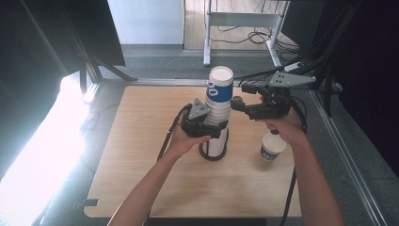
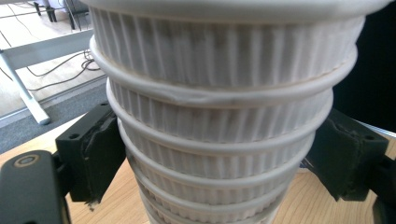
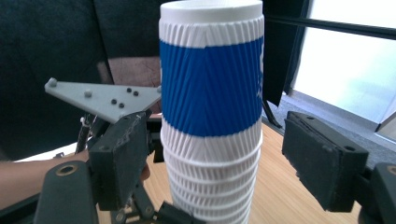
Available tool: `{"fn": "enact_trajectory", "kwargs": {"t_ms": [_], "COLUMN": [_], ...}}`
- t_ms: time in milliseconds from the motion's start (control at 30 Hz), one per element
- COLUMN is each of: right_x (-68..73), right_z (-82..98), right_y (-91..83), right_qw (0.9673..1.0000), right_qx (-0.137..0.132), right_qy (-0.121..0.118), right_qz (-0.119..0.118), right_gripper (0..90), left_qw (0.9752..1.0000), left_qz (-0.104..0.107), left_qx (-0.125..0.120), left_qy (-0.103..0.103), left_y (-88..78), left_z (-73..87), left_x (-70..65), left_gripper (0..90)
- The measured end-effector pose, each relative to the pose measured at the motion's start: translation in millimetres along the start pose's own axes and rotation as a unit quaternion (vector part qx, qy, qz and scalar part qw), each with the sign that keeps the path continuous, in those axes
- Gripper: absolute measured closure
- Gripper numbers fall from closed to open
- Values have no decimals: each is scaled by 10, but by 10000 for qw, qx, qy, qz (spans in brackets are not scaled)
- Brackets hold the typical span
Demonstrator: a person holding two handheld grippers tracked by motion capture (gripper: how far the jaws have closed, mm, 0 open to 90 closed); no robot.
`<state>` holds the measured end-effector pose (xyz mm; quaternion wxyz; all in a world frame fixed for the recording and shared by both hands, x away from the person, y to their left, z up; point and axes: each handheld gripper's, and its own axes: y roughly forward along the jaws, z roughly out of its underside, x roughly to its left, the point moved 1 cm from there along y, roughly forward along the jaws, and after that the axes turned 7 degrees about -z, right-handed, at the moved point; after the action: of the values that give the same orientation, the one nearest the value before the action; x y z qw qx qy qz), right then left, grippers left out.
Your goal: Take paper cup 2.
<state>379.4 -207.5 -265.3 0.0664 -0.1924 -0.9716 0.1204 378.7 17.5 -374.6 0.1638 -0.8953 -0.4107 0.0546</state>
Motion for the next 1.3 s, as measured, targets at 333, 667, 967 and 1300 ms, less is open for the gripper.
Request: {"fn": "enact_trajectory", "kwargs": {"t_ms": [333, 667, 967, 1300], "right_x": [-73, -116, -125, -122], "right_z": [-83, -145, -250, -273], "right_y": [138, 273, 418, 484], "right_qw": [9999, 9998, 9995, 9993], "right_qx": [-85, -130, -131, -206], "right_qy": [17, 15, -38, -45], "right_qz": [-113, -177, -289, -324], "right_gripper": [208, 182, 173, 254], "left_qw": [10000, 10000, 10000, 10000], "left_qz": [14, 17, 18, 20], "left_qx": [23, 22, 19, 21], "left_qy": [12, 7, 8, 14], "left_y": [0, 2, 2, 0], "left_z": [-5, -7, -6, -6], "left_x": [-5, -10, -11, -17], "left_gripper": [128, 128, 128, 129]}}
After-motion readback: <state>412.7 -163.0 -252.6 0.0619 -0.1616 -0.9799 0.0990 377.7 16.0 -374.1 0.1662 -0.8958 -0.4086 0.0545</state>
